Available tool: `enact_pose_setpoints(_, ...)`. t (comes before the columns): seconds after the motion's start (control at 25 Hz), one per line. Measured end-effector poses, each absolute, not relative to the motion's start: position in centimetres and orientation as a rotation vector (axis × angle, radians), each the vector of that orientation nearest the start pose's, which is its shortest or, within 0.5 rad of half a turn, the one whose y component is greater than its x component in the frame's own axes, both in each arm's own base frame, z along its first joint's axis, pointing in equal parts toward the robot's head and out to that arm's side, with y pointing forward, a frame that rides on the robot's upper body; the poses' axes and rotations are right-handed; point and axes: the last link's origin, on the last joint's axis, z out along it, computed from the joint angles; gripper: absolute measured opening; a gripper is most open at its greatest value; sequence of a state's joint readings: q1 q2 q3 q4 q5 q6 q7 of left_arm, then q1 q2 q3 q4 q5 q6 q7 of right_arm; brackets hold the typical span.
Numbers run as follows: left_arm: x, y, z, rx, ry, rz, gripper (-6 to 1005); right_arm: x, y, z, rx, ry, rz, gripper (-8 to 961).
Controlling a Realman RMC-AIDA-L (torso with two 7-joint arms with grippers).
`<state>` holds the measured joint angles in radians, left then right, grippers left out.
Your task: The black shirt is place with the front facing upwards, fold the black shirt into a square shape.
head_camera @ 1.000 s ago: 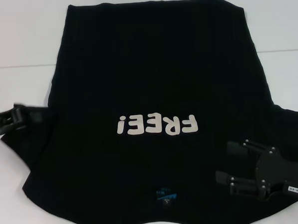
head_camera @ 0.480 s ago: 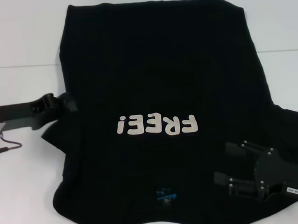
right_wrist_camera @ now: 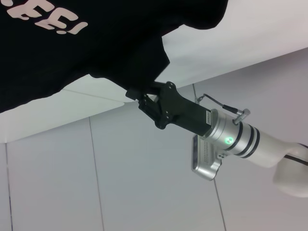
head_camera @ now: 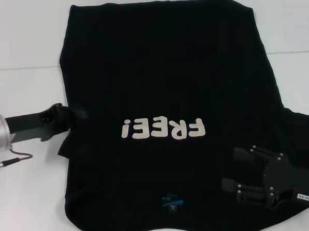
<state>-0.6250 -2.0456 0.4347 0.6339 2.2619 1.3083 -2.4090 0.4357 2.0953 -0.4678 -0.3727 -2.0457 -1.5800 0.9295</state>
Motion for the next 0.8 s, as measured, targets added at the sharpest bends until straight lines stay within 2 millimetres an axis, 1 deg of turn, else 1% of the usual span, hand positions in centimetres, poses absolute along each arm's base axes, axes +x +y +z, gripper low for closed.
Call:
enact_pose_setpoints(0.16, -29.0, 37.4, 1.4, -1.956, -1.939, -0.815, 218, 30.1, 27.3, -3.6, -2.601, 0.514, 0.846, 882)
enact_pose_setpoints(0.36, -27.5, 37.2, 0.0, -2.013, -1.883, -0.964, 298, 30.1, 27.3, -3.6, -2.601, 0.516, 0.846, 883)
enact_pose_setpoints(0.48, -27.3, 36.8, -0.8, -2.023, -1.887, -0.99, 437, 30.2, 27.2, -3.6, -2.599, 0.519, 0.847, 883)
enact_pose_setpoints(0.6, -27.3, 36.6, -1.2, -2.027, -1.899, -0.991, 570, 30.2, 27.2, -3.6, -2.597, 0.52, 0.848, 883)
enact_pose_setpoints(0.72, -27.6, 36.4, -1.0, -2.047, -1.868, -0.986, 689, 30.3, 27.2, -3.5, -2.589, 0.525, 0.846, 883)
enact_pose_setpoints(0.8, -27.6, 35.9, -0.3, -2.12, -1.773, -0.994, 769, 30.4, 27.2, -3.4, -2.58, 0.531, 0.845, 884)
